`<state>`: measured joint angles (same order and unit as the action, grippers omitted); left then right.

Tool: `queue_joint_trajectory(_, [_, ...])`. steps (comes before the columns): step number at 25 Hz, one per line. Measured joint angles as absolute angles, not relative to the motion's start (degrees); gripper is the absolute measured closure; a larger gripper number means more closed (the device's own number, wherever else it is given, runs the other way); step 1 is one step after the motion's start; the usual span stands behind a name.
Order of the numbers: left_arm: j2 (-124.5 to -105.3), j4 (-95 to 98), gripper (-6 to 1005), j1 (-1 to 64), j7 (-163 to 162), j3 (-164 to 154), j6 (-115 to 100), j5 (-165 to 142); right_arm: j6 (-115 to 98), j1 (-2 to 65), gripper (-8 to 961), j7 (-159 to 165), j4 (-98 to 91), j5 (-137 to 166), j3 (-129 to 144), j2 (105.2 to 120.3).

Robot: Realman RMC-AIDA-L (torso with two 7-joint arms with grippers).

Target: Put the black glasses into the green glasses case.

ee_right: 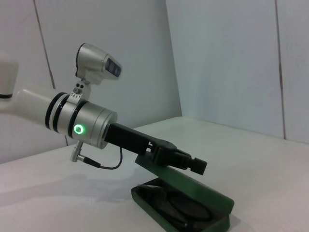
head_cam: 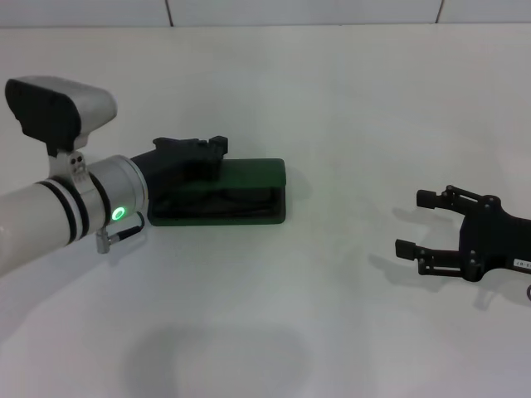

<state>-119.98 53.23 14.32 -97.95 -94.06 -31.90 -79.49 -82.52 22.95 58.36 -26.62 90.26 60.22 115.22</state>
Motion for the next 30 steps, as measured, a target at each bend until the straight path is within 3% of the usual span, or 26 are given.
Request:
queue_joint_trajectory(25, [-119.76,42.6,996,15.1,-72.5,-93.7,-41.6,-57.9,-83.0,22.9,73,58.8,-26.6,90.2,60.6,115.31])
queue_joint_trajectory(30, [-117.56,44.7,995,16.9,-82.0,-92.6,-45.9,-60.5,-83.2,22.7,73,59.3,-26.6,90.1,60.6,115.31])
